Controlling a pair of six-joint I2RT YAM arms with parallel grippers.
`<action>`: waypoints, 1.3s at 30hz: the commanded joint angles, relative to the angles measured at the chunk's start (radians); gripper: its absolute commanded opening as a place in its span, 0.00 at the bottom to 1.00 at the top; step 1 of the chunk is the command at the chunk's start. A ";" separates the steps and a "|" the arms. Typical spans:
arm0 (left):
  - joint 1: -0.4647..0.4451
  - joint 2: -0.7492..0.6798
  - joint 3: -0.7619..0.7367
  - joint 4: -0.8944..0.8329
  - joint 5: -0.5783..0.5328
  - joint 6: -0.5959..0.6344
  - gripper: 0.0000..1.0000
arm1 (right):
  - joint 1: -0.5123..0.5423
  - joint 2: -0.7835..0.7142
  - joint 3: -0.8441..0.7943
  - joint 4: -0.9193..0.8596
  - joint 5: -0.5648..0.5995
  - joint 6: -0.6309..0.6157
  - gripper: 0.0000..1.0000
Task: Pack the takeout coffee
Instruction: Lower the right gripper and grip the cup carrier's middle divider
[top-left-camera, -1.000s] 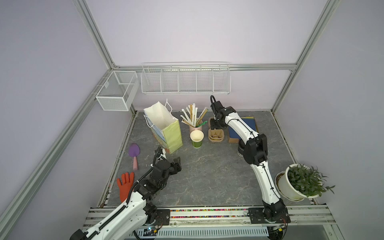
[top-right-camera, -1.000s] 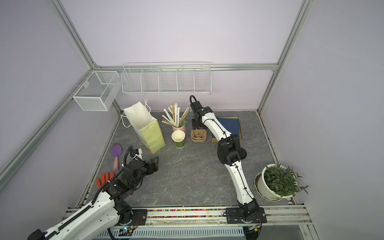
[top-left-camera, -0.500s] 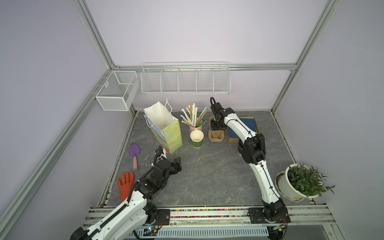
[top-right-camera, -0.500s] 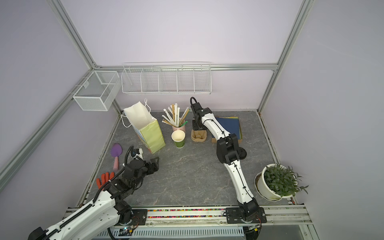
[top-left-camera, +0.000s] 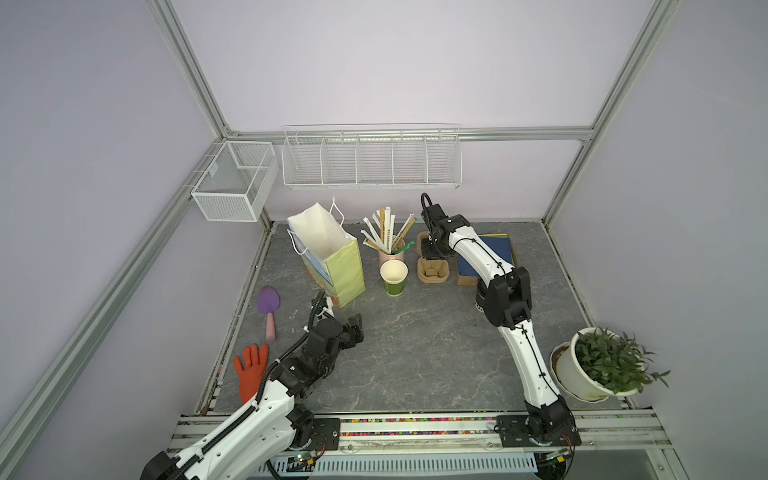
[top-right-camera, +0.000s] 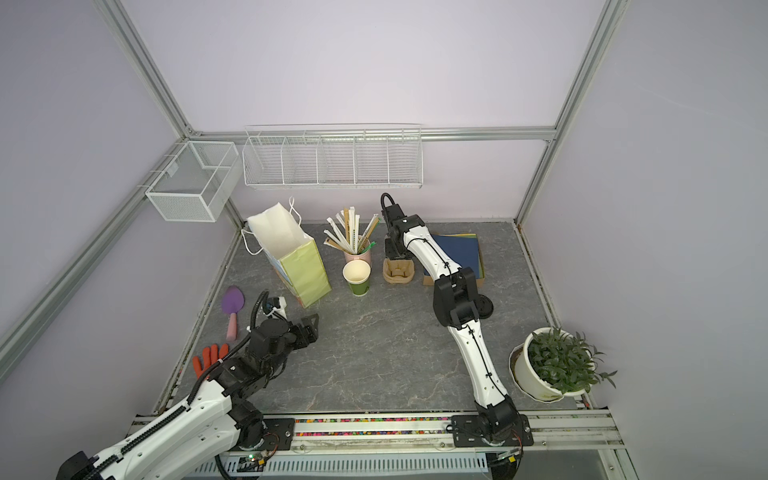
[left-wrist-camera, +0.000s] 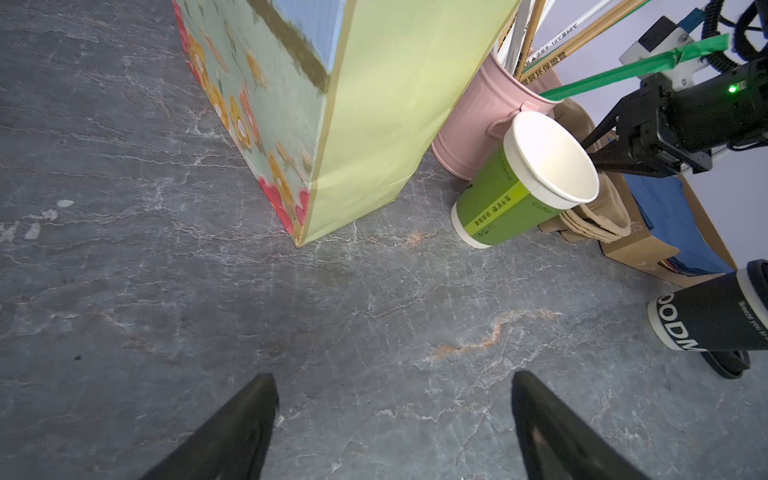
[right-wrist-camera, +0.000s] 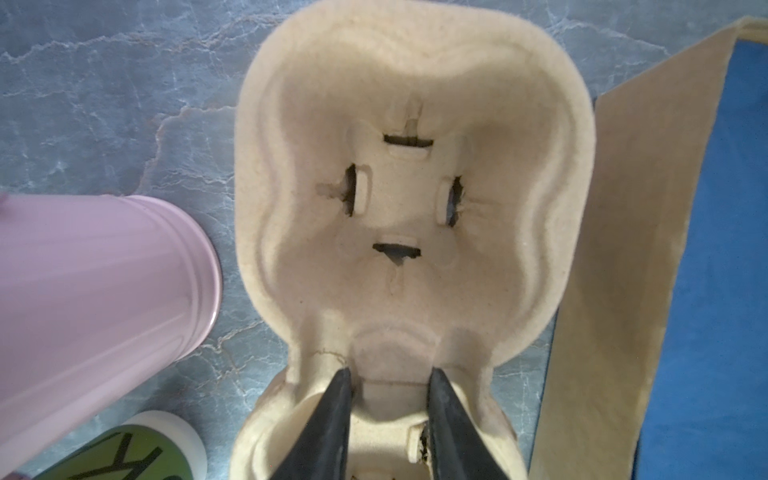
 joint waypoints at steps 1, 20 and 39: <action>0.001 0.002 0.010 0.012 -0.006 0.013 0.89 | -0.004 -0.062 0.013 -0.012 -0.006 0.010 0.32; 0.001 0.011 0.013 0.019 0.001 0.017 0.89 | 0.012 -0.160 -0.030 -0.027 0.015 -0.003 0.41; 0.001 0.046 0.019 0.021 0.012 0.021 0.89 | -0.016 -0.018 0.004 -0.018 -0.041 0.014 0.46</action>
